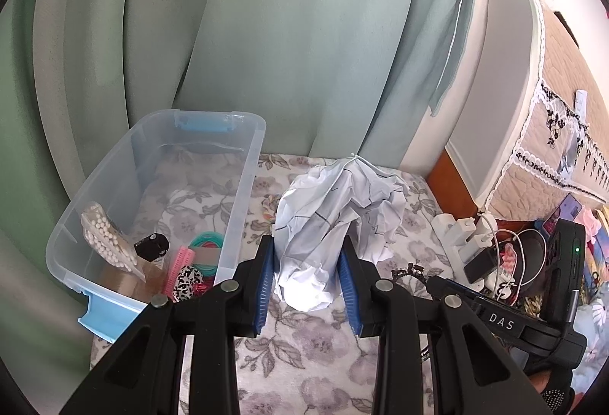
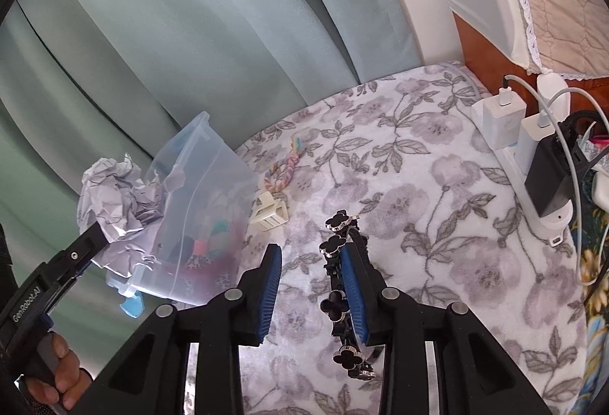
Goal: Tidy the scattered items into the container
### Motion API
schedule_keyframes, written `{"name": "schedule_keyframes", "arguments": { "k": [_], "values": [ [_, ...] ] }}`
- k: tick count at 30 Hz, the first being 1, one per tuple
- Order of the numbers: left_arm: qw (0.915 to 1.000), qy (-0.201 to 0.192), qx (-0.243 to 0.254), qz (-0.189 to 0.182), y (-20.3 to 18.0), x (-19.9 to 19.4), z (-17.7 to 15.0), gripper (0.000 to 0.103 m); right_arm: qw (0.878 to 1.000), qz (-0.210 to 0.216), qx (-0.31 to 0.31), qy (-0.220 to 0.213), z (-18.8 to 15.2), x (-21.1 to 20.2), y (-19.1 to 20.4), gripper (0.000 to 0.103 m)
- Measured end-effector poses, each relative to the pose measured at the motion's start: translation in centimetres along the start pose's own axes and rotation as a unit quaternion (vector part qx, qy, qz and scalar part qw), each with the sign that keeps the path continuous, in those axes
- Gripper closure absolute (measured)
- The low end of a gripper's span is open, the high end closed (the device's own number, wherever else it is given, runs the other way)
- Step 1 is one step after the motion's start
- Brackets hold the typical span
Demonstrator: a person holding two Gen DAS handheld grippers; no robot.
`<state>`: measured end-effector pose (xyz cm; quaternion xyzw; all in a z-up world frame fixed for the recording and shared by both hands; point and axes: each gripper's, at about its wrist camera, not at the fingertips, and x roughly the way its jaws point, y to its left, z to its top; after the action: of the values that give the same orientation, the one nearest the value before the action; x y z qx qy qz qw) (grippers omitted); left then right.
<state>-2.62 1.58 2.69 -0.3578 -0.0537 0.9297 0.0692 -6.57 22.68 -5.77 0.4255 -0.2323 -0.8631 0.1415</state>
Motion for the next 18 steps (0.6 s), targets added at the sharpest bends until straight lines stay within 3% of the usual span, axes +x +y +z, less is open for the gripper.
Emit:
{"name": "schedule_keyframes", "arguments": {
  "k": [5,9,13,18],
  "values": [
    [1.0000,0.006,-0.004,-0.001,0.1,0.4,-0.1,0.069,0.998,-0.054,-0.027,-0.007,-0.1,0.1,0.7,0.070],
    [0.9999,0.011,-0.006,-0.003,0.1,0.6,-0.2,0.069,1.000,-0.021,-0.009,-0.010,-0.1,0.0,0.0,0.071],
    [0.9999,0.016,-0.001,-0.006,-0.3,0.9,-0.3,0.069,0.998,-0.057,-0.022,-0.018,0.1,0.0,0.2,0.081],
    [0.9995,0.025,0.012,-0.018,-1.5,1.3,-0.7,0.069,0.996,-0.078,-0.029,-0.025,0.0,-0.1,0.0,0.083]
  ]
}}
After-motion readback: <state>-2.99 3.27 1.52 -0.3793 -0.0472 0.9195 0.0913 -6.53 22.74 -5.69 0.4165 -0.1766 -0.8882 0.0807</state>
